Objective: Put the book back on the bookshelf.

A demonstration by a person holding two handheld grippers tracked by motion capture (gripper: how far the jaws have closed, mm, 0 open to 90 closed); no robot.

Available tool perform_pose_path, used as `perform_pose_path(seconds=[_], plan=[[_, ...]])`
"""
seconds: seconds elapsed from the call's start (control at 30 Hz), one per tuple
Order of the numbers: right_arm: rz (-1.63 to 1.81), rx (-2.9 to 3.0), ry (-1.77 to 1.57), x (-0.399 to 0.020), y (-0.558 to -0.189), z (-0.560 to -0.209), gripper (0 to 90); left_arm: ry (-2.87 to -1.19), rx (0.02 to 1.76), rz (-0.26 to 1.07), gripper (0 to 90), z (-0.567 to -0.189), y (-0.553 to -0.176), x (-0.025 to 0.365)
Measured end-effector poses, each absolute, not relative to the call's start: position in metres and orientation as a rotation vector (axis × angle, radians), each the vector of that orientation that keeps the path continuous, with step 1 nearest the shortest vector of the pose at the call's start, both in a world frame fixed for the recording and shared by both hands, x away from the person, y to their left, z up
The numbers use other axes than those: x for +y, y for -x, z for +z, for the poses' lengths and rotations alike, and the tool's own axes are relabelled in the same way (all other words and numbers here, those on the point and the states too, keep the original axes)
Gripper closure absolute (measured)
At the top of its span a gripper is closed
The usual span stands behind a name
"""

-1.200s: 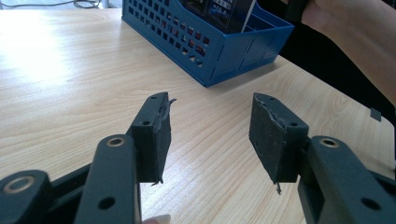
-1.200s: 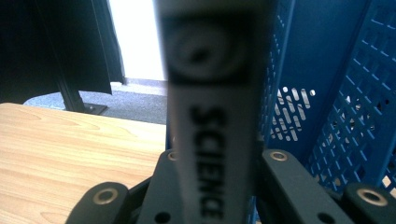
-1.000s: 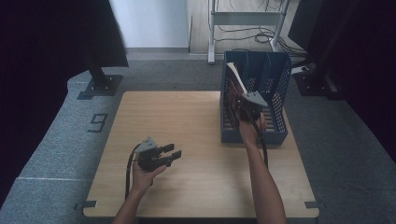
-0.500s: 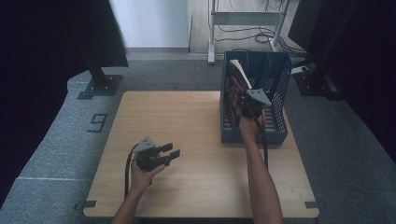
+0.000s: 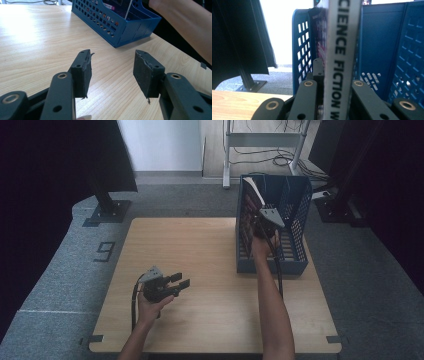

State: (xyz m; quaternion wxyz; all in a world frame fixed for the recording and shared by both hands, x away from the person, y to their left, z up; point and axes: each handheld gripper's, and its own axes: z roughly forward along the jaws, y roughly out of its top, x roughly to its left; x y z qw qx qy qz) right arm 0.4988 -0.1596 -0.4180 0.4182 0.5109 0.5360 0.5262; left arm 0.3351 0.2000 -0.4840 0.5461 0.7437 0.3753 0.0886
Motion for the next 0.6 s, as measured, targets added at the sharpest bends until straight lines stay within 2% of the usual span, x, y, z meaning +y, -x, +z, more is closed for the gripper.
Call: perform_pose_path(seconds=[0.33, 0.6], plan=[[1.307, 1.344, -1.221, -0.144, -0.505, -0.43, 81.4, -1.761, 0.899, 0.21, 48.6, -0.485, -0.336, 0.202], [1.285, 1.466, -1.123, -0.14, -0.495, -0.434, 78.9, -1.769, 0.89, 0.207, 48.6, -0.485, -0.335, 0.198]])
